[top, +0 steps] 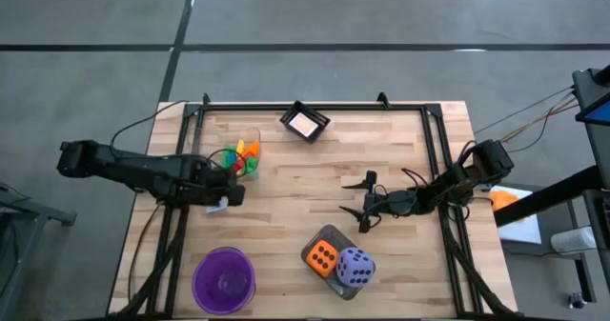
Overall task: Pick & Place Toys
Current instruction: Put the blue playing card box into the black bin
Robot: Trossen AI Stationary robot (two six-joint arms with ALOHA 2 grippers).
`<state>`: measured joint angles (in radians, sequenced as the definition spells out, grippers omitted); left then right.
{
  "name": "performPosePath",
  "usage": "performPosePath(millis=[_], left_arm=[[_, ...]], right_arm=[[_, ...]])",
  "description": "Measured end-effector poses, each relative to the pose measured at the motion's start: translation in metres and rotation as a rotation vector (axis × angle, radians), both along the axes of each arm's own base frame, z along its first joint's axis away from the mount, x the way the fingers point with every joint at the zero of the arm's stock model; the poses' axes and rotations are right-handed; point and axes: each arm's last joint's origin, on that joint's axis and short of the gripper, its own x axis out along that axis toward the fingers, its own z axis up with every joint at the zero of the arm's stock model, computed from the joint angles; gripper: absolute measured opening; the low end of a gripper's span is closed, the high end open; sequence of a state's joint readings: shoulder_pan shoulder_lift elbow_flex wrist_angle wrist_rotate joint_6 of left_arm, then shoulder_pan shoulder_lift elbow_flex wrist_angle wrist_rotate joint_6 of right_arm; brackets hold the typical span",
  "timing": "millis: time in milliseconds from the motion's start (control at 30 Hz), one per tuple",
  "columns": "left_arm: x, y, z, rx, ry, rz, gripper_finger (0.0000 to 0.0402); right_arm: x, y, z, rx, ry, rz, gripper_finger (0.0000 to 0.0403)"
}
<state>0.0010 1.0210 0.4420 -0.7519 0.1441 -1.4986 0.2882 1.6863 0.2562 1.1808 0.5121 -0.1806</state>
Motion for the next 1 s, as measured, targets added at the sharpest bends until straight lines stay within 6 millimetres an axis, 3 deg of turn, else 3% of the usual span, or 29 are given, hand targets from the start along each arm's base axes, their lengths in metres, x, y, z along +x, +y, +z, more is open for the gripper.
performPosePath(millis=[233, 500, 700, 867, 1000], left_arm=[[0.015, -0.003, -0.011, -0.091, -0.142, -0.01, 0.0315], [0.056, 0.0, -0.008, 0.08, -0.355, -0.077, 0.0315], [0.108, -0.002, -0.005, 0.195, -0.414, -0.443, 0.0315], [0.149, -0.013, 0.018, 0.265, -0.441, -0.781, 0.0315], [0.167, -0.026, 0.038, 0.319, -0.389, -1.032, 0.0315]], right_arm=[[0.0, 0.0, 0.001, -0.005, -0.004, 0.001, 0.029], [0.0, 0.0, 0.001, -0.007, -0.01, -0.006, 0.029], [0.0, -0.001, 0.001, -0.007, -0.01, -0.007, 0.029], [0.0, -0.001, 0.001, -0.007, -0.01, -0.007, 0.029], [0.0, -0.001, 0.001, -0.007, -0.012, -0.007, 0.029]])
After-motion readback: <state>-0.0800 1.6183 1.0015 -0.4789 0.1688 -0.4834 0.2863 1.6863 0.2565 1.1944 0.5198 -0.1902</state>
